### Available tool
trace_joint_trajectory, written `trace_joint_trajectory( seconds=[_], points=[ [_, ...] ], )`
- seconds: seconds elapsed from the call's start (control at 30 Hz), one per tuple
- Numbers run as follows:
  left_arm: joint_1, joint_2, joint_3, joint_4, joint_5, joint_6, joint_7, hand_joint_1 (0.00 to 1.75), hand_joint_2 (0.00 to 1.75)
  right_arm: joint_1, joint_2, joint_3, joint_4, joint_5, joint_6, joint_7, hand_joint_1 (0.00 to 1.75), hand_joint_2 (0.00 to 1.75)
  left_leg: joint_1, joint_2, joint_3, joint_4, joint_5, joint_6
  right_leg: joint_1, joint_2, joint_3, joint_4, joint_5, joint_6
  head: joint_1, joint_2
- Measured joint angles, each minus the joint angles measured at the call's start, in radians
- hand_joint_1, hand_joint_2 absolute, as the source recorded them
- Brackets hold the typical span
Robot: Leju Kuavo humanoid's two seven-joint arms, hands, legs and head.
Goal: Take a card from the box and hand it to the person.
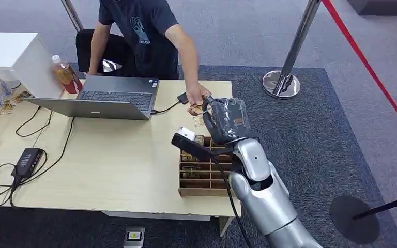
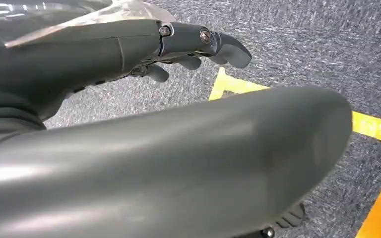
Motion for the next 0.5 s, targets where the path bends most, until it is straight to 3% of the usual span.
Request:
trace_joint_trajectory(
  seconds=[0.23,0.5],
  points=[
    [0.001,0.0,0.003,0.0,0.01,0.002,0.0,0.0,0.0,0.053,-0.011,-0.031,-0.01,0.063,-0.076,0.056,0.0,1.75,0.0,0.0,0.0,0.0,0.0,0.0,0.0,0.0,-0.001,-0.001,0.0,0.0,0.0,0.0],
    [0.004,-0.003,0.018,0.0,0.035,0.024,0.001,0.0,0.0,0.23,-0.049,-0.138,-0.176,0.081,-0.205,0.084,0.0,1.75,0.0,-0.001,0.0,0.0,0.0,0.0,0.0,0.0,-0.001,-0.001,0.0,0.0,0.0,0.0]
  ],
)
